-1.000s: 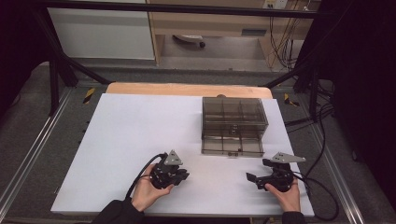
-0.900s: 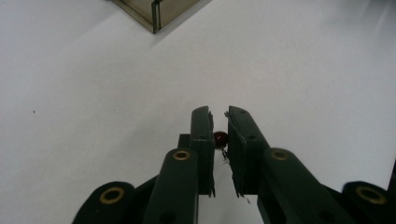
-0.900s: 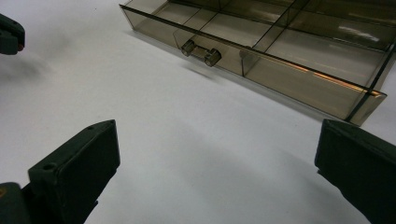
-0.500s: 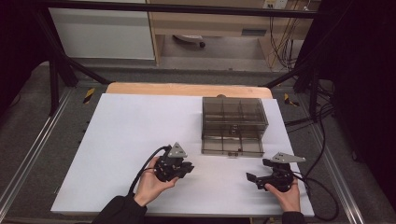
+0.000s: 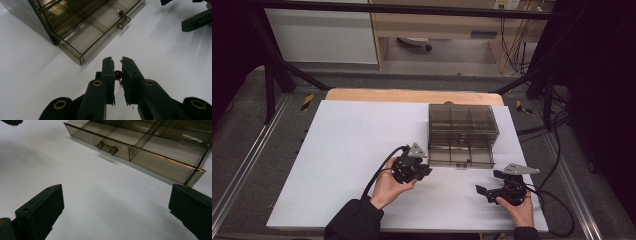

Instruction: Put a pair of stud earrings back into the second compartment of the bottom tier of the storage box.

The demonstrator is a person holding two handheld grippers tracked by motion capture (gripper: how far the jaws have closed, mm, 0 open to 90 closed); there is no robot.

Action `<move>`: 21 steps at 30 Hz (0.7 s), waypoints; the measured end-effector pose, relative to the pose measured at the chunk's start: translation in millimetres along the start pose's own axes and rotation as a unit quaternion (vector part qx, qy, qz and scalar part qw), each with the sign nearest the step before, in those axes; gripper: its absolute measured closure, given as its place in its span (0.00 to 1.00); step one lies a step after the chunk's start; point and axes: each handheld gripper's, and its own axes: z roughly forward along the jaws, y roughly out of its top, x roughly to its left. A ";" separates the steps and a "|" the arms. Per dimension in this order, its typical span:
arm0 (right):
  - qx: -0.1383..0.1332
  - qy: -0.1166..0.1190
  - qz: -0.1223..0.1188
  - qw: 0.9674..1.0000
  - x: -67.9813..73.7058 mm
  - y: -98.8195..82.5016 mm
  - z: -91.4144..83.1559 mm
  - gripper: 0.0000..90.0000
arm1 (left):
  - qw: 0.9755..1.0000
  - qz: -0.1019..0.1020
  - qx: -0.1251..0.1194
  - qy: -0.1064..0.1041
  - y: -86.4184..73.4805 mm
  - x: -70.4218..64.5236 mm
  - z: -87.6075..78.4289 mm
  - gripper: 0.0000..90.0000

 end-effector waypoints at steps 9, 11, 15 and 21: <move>-0.001 0.000 0.000 1.000 -0.1 0.0 -0.1 0.01 | 1.000 0.003 0.004 0.000 21.2 -3.0 17.3 0.90; -0.003 0.000 0.000 1.000 -0.2 0.0 -0.1 0.01 | 1.000 0.004 0.002 -0.001 26.3 -4.3 21.0 0.90; -0.003 0.000 0.000 1.000 -0.2 -0.1 -0.2 0.01 | 1.000 0.005 0.000 -0.006 35.2 -6.4 26.1 0.90; -0.003 0.000 0.000 1.000 -0.4 -0.1 -0.3 0.01 | 1.000 0.012 0.002 -0.001 48.0 -7.7 34.6 0.90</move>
